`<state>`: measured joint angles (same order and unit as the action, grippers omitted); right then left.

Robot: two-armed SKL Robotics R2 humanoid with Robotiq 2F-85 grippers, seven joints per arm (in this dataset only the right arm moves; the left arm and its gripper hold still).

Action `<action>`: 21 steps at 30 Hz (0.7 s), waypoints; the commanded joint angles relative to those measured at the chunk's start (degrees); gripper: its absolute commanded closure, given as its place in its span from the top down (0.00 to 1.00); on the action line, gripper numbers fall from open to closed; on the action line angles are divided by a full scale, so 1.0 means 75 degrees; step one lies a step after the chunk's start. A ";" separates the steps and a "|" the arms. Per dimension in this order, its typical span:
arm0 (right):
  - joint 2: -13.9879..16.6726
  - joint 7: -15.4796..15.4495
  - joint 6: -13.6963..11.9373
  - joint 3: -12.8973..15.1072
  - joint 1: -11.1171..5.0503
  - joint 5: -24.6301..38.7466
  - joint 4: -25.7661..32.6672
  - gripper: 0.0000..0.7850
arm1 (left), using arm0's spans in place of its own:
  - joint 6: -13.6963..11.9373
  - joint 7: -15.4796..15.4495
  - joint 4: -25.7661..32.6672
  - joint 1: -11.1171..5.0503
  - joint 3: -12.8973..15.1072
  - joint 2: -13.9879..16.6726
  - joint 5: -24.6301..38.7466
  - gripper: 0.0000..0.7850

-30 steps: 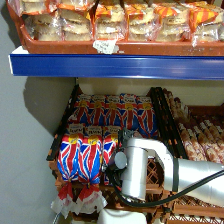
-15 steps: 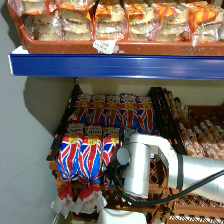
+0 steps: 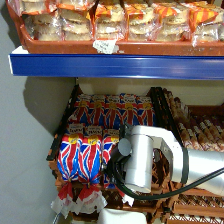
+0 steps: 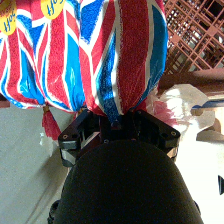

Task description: Pick up bread

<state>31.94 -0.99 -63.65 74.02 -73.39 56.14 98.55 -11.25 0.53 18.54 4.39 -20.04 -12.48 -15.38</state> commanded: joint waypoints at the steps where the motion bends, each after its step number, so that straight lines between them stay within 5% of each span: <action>1: 0.0045 -0.0017 -0.0098 -0.0073 -0.0059 0.0127 0.0094 0.02 | 0.0000 0.0000 0.0000 0.0000 0.0000 0.0000 0.0000 0.00; 21: 0.0307 -0.0031 -0.0594 -0.0462 -0.0364 0.0938 0.0583 0.02 | 0.0000 0.0000 0.0000 0.0000 0.0000 0.0000 0.0000 0.00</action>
<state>34.18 -1.20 -67.92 70.82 -75.89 62.88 102.79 -11.25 0.53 18.54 4.39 -20.04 -12.48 -15.38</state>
